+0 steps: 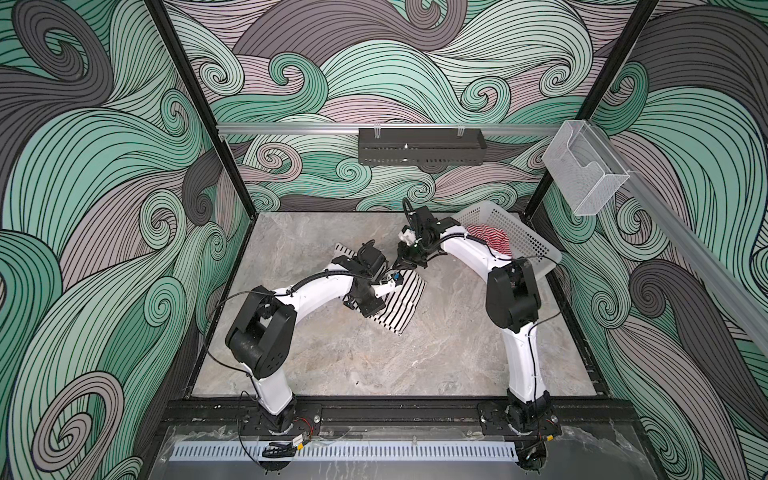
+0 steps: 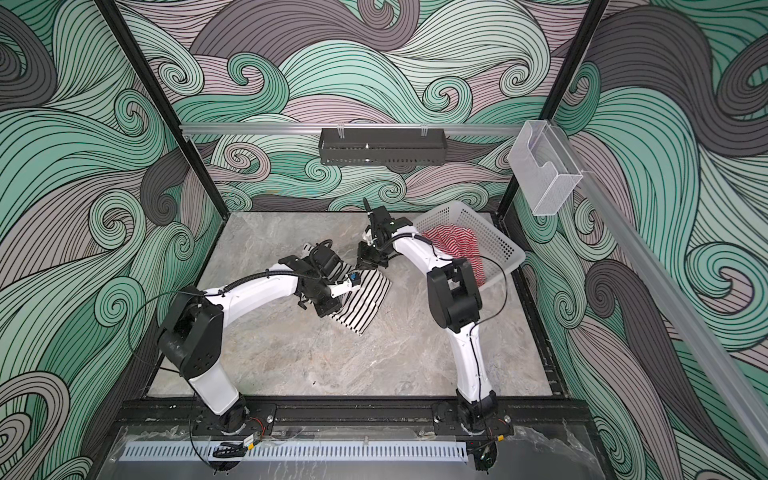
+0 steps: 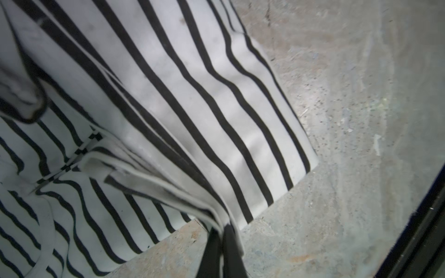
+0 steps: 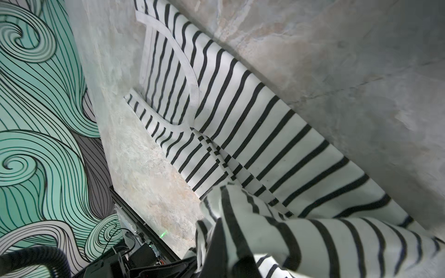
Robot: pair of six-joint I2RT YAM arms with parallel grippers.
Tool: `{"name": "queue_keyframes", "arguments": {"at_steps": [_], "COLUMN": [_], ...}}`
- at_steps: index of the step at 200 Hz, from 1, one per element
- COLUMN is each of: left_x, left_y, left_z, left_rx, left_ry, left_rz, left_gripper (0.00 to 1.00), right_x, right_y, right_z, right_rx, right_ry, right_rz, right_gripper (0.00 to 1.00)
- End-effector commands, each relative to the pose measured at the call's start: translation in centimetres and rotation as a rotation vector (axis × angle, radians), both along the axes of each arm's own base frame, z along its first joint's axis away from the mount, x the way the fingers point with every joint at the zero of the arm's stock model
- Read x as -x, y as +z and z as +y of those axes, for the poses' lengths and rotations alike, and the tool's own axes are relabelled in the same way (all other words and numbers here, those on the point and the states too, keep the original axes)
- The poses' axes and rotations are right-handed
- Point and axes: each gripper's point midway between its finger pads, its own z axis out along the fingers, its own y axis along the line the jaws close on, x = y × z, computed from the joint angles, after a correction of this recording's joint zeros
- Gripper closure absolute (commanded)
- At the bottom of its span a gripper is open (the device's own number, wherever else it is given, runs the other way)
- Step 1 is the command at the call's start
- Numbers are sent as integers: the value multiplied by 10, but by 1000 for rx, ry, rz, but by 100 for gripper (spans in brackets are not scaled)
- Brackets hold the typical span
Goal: Fold and stack tank tops
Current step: Fold the tank top at the center of the table.
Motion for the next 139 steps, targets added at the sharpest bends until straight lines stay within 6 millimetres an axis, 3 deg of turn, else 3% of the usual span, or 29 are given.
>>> {"name": "queue_keyframes", "arguments": {"at_steps": [1,66,139], "left_x": [-18,-55,-69], "left_y": [-12,-25,-9], "left_z": [12,25,37], "left_rx": [-48,-101,-66], "left_ry": [50,152,206], "left_rz": [-41,-134,-234], "left_gripper": [100,98,98], "right_x": [5,1,-5], "right_y": [-2,-32,-26], "right_z": [4,19,37], "right_rx": [17,40,-15], "right_ry": [59,128,161], "right_rz": [33,86,73], "right_gripper": [100,100,100]}}
